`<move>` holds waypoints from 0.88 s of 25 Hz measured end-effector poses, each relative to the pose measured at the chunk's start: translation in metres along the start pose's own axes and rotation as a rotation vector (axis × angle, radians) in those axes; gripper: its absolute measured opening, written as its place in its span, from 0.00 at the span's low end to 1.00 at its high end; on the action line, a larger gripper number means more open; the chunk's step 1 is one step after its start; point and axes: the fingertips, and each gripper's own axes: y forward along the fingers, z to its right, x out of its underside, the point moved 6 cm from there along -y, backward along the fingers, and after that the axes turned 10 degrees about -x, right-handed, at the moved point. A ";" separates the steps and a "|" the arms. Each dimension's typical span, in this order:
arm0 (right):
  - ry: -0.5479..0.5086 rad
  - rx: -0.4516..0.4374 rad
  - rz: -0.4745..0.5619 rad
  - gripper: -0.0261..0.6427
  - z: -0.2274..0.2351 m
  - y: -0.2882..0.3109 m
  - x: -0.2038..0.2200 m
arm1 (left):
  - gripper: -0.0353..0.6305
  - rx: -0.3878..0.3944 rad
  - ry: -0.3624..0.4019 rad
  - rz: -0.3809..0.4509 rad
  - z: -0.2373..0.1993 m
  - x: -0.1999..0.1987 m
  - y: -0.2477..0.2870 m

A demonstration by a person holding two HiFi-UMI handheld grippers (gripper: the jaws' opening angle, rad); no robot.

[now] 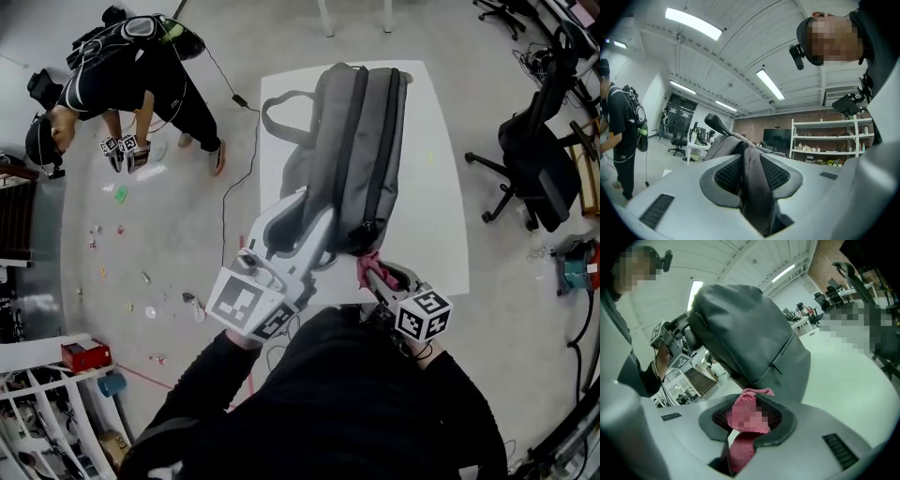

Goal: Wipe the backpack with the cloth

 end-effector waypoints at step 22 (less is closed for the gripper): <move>-0.821 0.223 0.290 0.18 -0.120 -0.064 -0.136 | 0.28 -0.132 -0.080 -0.040 -0.003 0.041 -0.128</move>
